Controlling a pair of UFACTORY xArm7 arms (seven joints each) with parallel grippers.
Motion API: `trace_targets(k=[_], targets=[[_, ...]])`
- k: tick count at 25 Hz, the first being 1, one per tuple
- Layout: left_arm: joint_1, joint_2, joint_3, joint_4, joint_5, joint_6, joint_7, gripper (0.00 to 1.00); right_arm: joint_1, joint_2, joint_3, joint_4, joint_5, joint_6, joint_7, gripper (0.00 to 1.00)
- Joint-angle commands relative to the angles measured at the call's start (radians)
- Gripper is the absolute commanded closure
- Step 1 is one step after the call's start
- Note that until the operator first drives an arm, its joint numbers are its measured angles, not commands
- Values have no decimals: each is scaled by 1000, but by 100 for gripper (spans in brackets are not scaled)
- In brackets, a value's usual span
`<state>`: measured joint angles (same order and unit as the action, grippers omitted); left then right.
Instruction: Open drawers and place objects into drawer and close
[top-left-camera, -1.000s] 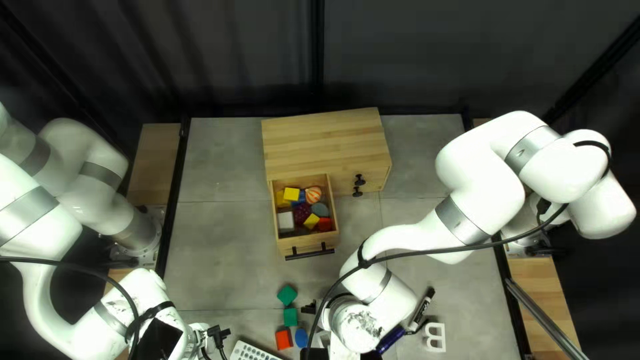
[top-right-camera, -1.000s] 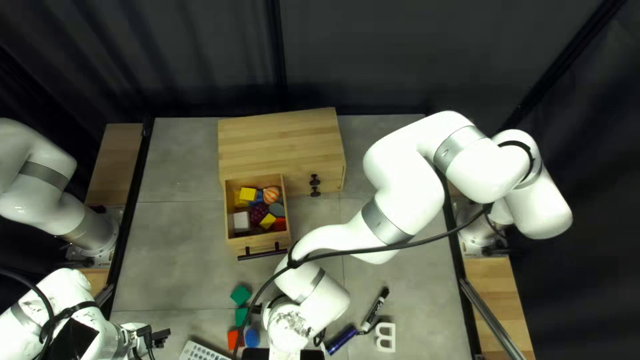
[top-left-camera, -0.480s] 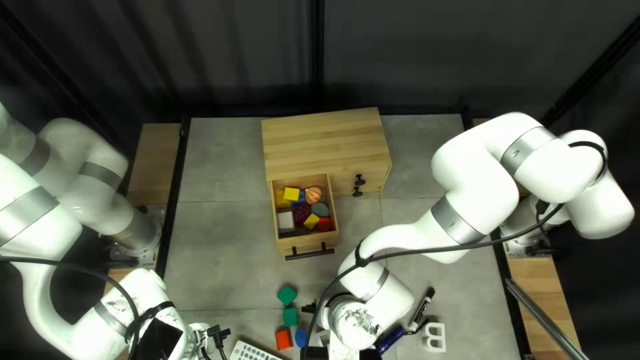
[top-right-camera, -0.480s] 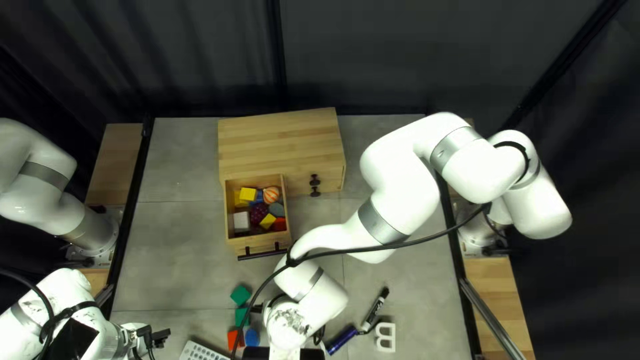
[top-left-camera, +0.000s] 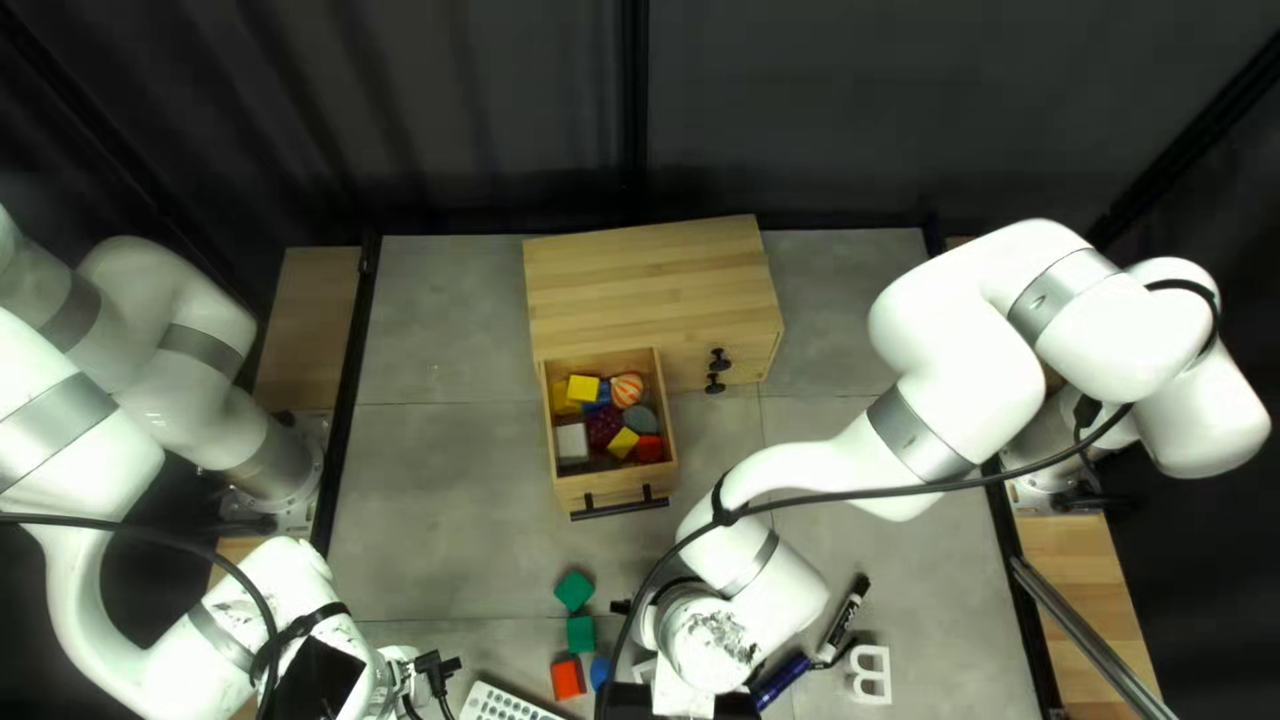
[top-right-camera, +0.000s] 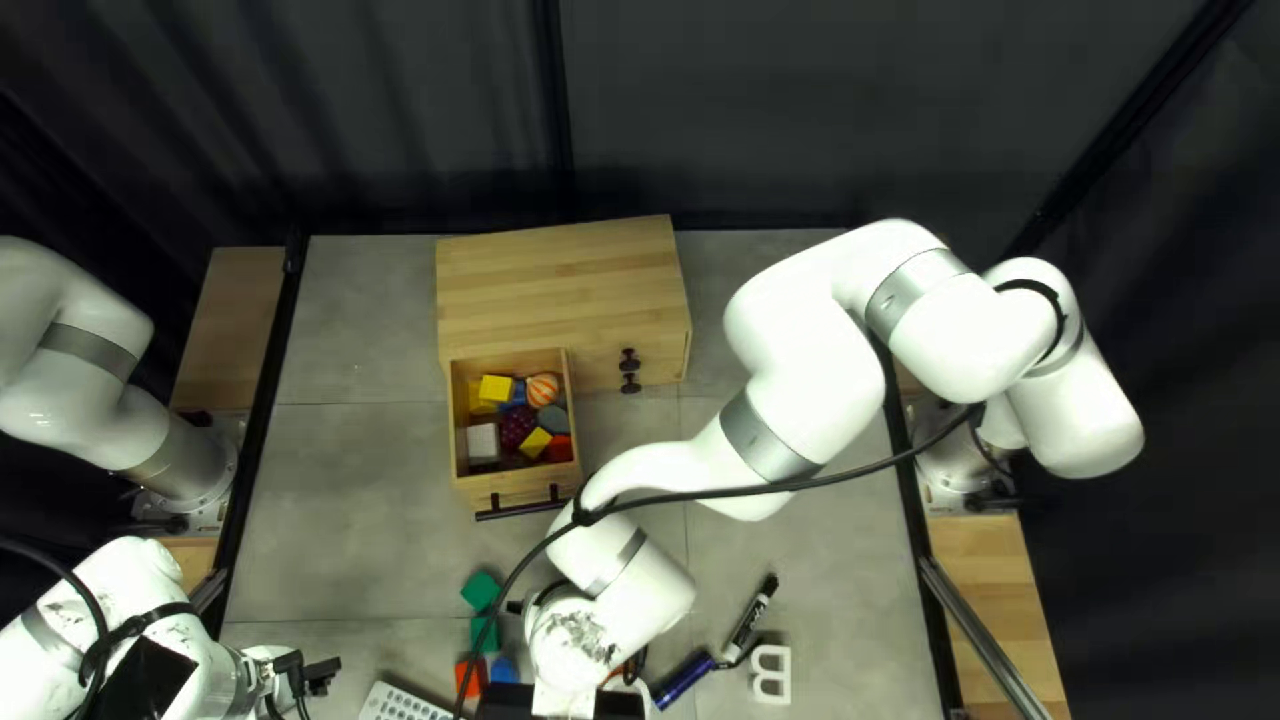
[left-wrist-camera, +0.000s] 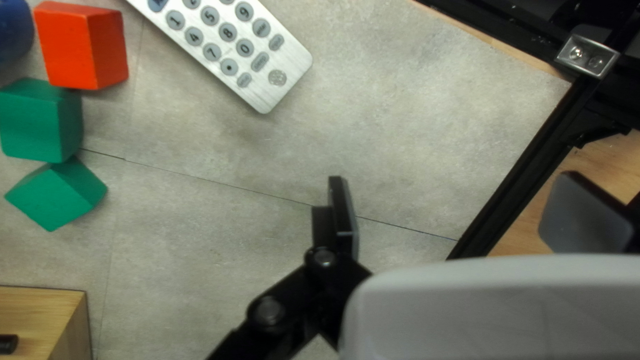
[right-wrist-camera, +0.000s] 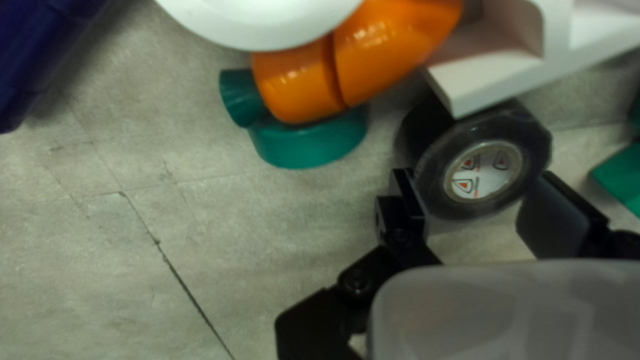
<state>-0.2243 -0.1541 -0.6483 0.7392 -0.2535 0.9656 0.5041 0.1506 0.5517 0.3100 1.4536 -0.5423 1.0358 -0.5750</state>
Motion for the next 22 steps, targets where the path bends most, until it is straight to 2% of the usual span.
trace_targets(k=[1,4,9,14,19,20,21,22], targets=[[0,0,0,0,0,0,0,0,-20,-97,-26,28,49,92,101,97],[0,0,0,0,0,0,0,0,-22,-160,-37,42,64,143,166,97],[0,0,0,0,0,0,0,0,-34,-239,-58,2,61,156,256,97],[0,0,0,0,0,0,0,0,-90,-306,-109,-100,50,83,337,98],[0,0,0,0,0,0,0,0,-135,-291,-157,-94,58,32,419,98],[0,0,0,0,0,0,0,0,-137,-289,-160,-90,59,24,431,73],[0,0,0,0,0,0,0,0,-133,-285,-160,-76,56,28,444,17],[0,0,0,0,0,0,0,0,-129,-285,-160,-72,52,29,453,0]])
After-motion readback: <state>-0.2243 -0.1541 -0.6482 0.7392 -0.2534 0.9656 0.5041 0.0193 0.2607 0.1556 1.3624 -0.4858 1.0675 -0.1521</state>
